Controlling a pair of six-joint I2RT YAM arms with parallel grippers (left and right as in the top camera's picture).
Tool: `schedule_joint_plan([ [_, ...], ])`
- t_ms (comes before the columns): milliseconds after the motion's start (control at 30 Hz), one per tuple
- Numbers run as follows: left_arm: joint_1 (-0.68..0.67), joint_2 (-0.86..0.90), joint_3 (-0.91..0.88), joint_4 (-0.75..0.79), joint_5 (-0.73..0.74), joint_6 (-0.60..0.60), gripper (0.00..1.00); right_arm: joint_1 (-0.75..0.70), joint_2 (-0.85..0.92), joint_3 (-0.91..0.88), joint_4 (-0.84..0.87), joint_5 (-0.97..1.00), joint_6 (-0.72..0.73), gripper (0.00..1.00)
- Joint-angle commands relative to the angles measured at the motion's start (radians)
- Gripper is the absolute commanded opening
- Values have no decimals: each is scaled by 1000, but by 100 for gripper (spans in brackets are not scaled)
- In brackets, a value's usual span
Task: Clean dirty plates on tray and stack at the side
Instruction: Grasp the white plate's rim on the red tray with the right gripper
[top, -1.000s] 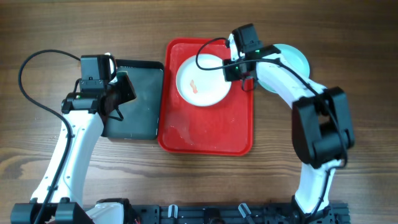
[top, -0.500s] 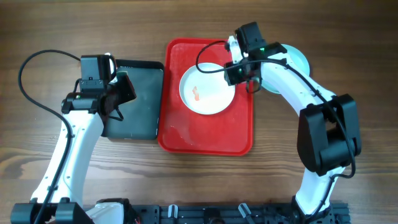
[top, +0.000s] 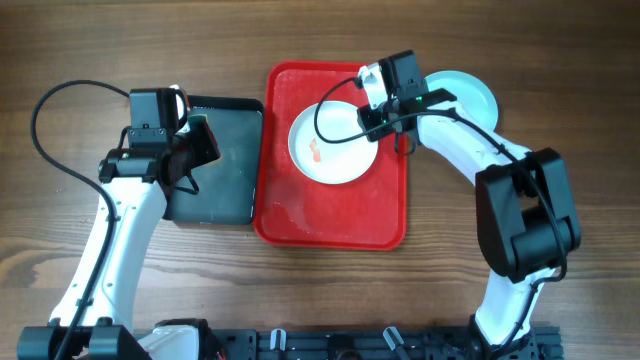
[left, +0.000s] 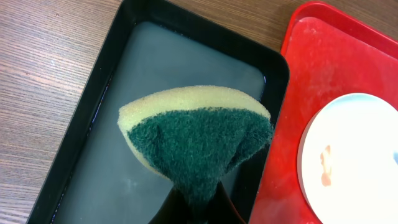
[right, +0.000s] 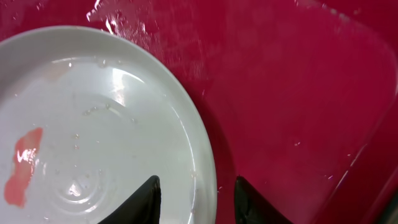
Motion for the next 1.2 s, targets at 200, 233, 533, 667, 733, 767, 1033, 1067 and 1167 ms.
schedule_joint_plan([
  [200,4,6,6,3,12,17,4,-1,-9,-78,89,-20,19,12],
  [233,4,6,6,3,12,18,4,-1,-13,-66,76,-20,70,7],
  [533,4,6,6,3,12,18,4,-1,-43,-58,-128,-168,613,4],
  [667,4,6,6,3,12,18,4,-1,-44,-58,-152,-244,702,4],
  [733,4,6,6,1,12,18,4,-1,-46,-58,-152,-240,694,4],
  [767,4,6,6,-1,12,25,4,-1,-47,-58,-152,-229,689,4],
  [1033,3,6,6,-6,12,107,4,-2,-59,-58,-229,-187,428,4],
  [1067,3,6,6,-6,11,107,4,-2,-59,-58,-237,-187,401,4],
  [1167,3,6,6,-1,12,109,4,-2,-60,-47,-255,-188,323,4],
])
